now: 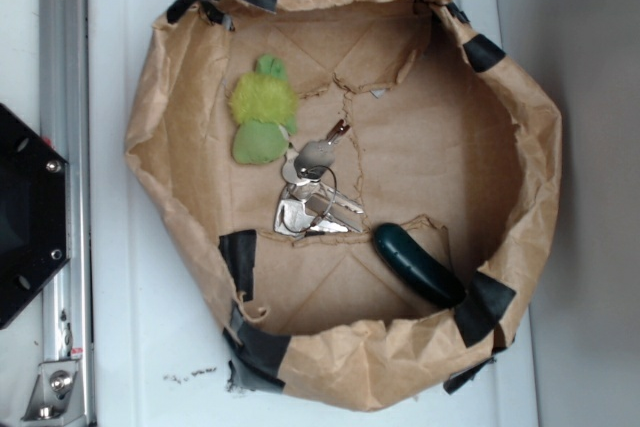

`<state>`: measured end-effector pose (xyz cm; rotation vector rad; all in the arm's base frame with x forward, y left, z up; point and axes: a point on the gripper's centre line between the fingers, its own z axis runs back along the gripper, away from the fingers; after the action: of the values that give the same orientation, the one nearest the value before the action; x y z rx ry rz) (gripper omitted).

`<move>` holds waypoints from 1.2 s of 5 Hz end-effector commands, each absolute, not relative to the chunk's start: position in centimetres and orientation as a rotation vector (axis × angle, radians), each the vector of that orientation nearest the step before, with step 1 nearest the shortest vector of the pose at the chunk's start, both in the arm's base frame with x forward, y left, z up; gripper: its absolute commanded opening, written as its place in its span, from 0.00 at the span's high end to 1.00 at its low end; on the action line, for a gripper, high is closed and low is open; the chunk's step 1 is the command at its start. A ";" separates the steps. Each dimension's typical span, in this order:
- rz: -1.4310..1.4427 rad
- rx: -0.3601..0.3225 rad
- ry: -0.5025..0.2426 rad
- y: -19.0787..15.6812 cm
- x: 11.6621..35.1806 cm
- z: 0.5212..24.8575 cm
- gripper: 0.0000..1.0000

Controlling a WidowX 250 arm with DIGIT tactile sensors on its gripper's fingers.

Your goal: Grab the silver keys.

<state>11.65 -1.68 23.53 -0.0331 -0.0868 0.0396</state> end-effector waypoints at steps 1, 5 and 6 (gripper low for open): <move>0.040 -0.033 -0.087 -1.7 11.6 23.5 0.00; 0.566 -0.040 -0.265 2.3 23.4 18.3 0.00; 0.623 -0.013 -0.257 4.4 24.0 16.4 0.00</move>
<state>23.83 2.96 15.31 -0.0121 -0.2182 0.5916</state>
